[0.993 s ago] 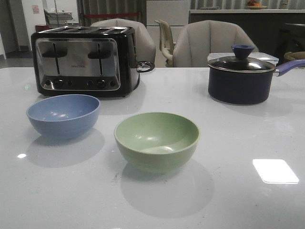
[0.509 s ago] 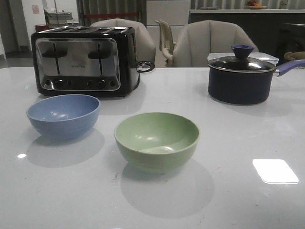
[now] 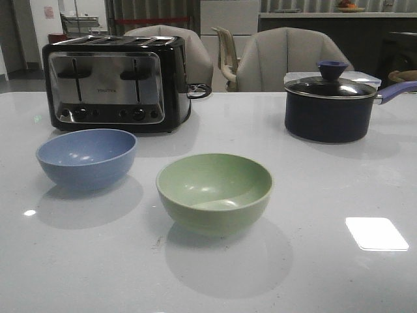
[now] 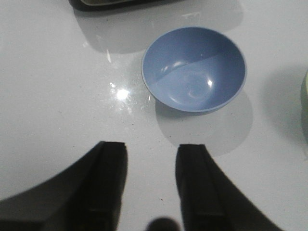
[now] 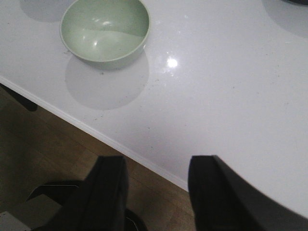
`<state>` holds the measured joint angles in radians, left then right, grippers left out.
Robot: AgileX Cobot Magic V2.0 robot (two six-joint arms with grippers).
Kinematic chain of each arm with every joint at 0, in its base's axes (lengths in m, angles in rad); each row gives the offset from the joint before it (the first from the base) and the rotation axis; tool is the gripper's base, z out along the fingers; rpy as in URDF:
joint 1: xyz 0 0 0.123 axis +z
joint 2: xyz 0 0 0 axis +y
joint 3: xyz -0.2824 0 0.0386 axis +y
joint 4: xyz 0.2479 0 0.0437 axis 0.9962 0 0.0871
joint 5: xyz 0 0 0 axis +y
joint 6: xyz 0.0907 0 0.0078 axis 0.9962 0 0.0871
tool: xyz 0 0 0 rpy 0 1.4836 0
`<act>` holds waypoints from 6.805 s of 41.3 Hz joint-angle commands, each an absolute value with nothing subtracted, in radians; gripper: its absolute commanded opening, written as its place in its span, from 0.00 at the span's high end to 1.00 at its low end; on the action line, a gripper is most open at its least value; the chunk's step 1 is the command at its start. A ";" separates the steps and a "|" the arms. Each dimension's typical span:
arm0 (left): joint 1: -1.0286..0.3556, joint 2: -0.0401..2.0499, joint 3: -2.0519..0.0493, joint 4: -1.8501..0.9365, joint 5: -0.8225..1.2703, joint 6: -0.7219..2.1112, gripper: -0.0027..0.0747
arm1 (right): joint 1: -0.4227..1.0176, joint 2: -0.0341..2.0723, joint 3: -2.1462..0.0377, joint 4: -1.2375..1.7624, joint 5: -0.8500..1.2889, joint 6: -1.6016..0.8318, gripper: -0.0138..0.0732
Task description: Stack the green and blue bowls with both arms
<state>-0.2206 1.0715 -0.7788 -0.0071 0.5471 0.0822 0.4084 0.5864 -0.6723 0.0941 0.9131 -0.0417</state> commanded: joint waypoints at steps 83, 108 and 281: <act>-0.469 1.631 -1.459 -0.046 0.728 0.056 0.84 | 0.405 0.587 -0.699 0.089 0.849 -0.042 0.36; -0.661 1.803 -1.457 -0.047 0.670 0.056 0.84 | 0.405 0.587 -0.699 0.089 0.849 -0.042 0.36; -0.057 -0.023 0.025 -0.009 -0.044 -0.086 0.84 | 0.405 0.587 -0.699 0.088 0.852 -0.042 0.80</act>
<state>-0.0678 -0.0046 0.0044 0.0000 0.0569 -0.0800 0.4084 0.5864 -0.6723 0.0923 0.9113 -0.0417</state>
